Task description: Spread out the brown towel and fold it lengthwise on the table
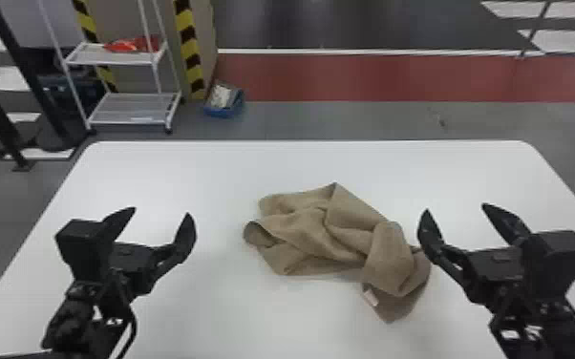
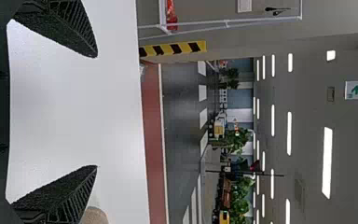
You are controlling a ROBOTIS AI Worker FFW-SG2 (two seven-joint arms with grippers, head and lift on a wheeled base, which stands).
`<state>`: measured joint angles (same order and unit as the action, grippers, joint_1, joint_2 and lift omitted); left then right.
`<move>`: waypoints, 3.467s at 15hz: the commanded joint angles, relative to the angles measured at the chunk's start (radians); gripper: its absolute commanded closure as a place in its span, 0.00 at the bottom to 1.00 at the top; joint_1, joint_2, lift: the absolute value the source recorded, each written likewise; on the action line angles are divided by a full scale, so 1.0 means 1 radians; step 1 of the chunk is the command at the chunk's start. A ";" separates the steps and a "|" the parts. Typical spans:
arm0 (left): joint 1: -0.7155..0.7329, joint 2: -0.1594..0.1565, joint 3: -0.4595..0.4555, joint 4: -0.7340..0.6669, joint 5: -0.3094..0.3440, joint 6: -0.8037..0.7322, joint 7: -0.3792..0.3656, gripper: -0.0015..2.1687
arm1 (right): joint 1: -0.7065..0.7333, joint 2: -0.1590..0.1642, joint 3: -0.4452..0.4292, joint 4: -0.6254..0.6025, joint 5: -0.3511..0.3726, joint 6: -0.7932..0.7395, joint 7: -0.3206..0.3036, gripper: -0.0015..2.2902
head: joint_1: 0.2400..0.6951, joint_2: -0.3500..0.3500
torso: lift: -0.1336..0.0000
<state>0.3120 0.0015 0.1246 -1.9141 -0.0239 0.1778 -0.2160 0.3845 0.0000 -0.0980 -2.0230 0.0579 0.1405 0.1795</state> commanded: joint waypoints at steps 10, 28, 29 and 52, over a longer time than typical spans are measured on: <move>-0.019 -0.004 0.001 0.041 0.002 -0.004 0.000 0.02 | -0.047 0.001 0.018 0.093 0.007 -0.003 0.020 0.04 | 1.00 0.52 | 0.07; -0.016 -0.004 0.007 0.041 -0.001 0.000 -0.003 0.03 | -0.128 0.001 0.052 0.264 0.034 0.034 0.163 0.31 | 1.00 0.62 | 0.07; -0.016 -0.004 0.007 0.041 0.001 -0.004 -0.005 0.03 | -0.128 0.001 0.052 0.264 0.036 0.034 0.169 0.40 | 1.00 0.61 | 0.07; -0.024 -0.004 -0.002 0.041 0.009 0.003 -0.005 0.03 | -0.150 0.001 -0.305 0.050 -0.055 0.120 0.207 0.65 | 1.00 0.38 | 0.07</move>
<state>0.2925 0.0015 0.1238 -1.8756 -0.0177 0.1800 -0.2209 0.2489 0.0000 -0.3591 -1.9656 0.0023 0.2488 0.3808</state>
